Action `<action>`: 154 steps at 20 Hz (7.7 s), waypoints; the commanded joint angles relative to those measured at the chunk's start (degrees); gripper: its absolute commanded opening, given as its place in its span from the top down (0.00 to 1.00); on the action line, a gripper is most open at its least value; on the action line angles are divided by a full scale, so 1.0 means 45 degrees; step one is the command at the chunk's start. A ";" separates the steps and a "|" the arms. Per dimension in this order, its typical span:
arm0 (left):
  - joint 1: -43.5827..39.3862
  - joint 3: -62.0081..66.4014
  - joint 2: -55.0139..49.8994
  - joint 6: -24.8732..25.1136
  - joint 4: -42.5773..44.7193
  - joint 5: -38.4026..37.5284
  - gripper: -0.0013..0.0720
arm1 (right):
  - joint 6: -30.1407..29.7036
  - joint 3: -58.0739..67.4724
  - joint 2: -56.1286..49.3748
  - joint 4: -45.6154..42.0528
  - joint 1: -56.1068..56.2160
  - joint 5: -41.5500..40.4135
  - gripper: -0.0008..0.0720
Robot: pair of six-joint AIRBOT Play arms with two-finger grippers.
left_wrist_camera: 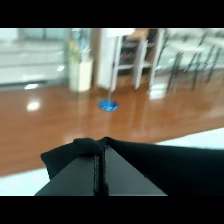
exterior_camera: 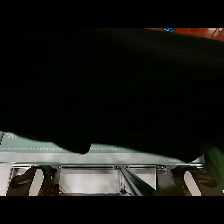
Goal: Fold the shirts.
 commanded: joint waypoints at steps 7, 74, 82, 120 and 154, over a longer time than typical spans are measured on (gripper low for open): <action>-0.0651 -0.6839 -0.1112 -0.0894 0.2283 0.0345 0.94 | -0.1705 -0.6295 -0.4143 0.3453 0.0447 -0.3089 0.96; 0.1608 -1.2560 -1.1191 0.2263 0.0461 0.0850 0.94 | -0.3152 -1.6266 -0.7315 0.5751 -0.1428 -0.6130 0.96; 0.1598 -0.9097 -0.6368 0.3128 -0.4143 0.0602 0.94 | -0.2477 -0.6057 -0.5144 0.5042 -0.1093 -0.4862 0.96; -0.1496 -0.3070 -1.0904 -0.1501 0.2273 0.3031 0.94 | -0.3196 -0.6261 -0.9709 0.3920 -0.1078 -0.7427 0.96; -0.1175 -0.7800 -1.1613 0.0845 0.1617 0.1778 0.94 | -0.2759 -0.6222 -1.3041 0.3395 -0.1360 -0.5032 0.96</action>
